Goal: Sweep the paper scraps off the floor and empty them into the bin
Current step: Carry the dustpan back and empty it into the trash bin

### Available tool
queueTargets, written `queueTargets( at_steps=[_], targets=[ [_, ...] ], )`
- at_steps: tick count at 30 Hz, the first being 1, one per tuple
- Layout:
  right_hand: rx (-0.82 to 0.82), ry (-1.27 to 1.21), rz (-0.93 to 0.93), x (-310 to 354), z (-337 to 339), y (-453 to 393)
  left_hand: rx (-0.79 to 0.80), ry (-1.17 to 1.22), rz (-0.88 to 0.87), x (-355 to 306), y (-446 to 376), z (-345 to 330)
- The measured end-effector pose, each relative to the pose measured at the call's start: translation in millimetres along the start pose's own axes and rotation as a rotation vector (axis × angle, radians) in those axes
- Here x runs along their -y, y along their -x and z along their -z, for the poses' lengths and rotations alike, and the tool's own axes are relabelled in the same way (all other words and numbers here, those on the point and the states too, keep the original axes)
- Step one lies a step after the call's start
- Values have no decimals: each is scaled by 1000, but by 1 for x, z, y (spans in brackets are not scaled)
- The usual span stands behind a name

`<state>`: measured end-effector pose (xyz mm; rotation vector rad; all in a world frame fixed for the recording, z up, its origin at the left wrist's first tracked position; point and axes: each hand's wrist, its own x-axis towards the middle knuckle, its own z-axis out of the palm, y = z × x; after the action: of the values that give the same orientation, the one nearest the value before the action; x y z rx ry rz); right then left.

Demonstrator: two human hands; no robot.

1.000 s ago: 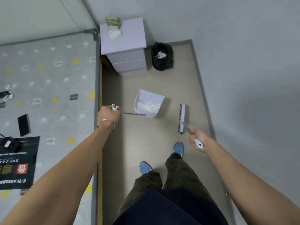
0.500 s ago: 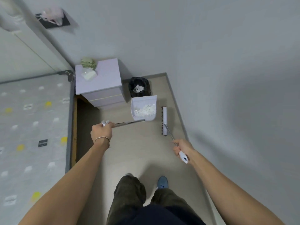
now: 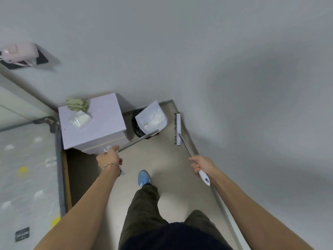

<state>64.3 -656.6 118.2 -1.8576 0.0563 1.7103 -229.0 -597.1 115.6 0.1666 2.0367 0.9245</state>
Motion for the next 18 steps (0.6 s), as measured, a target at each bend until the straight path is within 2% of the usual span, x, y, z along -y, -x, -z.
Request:
queueTargets(
  at_steps=[6,15,18],
  targets=[
    [7,-44,-47,52,-75,-13,58,74,235,-37,-66,-9],
    [-26,-12,-70,91,-121,-21,144,378,610,-35,-100,1],
    [-11,6,-80,97,-131,-27,164,477,674,-36,-103,4]
  ],
)
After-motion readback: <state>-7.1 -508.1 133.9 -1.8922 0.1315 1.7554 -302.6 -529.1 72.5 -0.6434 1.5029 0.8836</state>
